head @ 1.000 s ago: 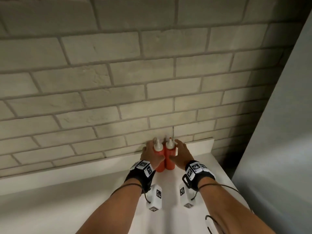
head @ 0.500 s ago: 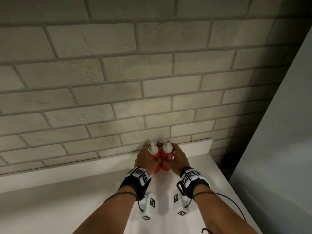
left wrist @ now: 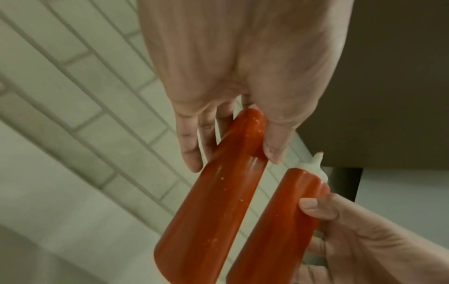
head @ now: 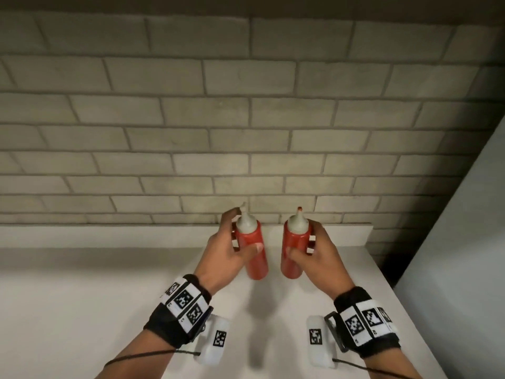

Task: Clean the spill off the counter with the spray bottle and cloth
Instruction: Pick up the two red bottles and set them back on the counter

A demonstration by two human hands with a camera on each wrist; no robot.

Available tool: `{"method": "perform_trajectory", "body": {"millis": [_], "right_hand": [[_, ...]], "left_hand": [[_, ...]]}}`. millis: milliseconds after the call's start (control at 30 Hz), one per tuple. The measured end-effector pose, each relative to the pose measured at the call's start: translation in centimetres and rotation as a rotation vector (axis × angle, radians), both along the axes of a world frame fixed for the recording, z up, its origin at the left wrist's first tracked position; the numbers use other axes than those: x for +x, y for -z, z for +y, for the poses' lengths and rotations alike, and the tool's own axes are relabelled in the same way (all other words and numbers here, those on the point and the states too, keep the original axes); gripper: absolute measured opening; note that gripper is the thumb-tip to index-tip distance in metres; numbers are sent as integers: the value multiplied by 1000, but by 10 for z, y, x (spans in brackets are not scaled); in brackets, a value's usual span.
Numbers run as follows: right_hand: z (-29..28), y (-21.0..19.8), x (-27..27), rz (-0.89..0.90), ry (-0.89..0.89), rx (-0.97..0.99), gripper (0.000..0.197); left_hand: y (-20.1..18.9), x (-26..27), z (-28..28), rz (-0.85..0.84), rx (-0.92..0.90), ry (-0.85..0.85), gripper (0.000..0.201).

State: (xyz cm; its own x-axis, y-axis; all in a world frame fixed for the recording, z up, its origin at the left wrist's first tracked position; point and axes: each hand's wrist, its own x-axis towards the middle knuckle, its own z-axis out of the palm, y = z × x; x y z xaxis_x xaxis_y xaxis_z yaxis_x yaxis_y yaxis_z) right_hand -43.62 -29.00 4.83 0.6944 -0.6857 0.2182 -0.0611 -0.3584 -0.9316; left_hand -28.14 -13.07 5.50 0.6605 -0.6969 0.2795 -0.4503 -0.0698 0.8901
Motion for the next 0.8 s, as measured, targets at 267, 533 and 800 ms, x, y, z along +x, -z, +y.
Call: {"method": "perform_trajectory", "body": {"millis": [267, 533, 800], "right_hand": [[115, -11, -8, 30, -162, 13, 56], [256, 4, 40, 109, -206, 88, 54], [332, 37, 90, 180, -279, 135, 52]], "left_hand": [[-9, -6, 146, 15, 6, 0, 65], [21, 42, 296, 20, 86, -2, 60], [53, 102, 377, 61, 229, -20, 58]]}}
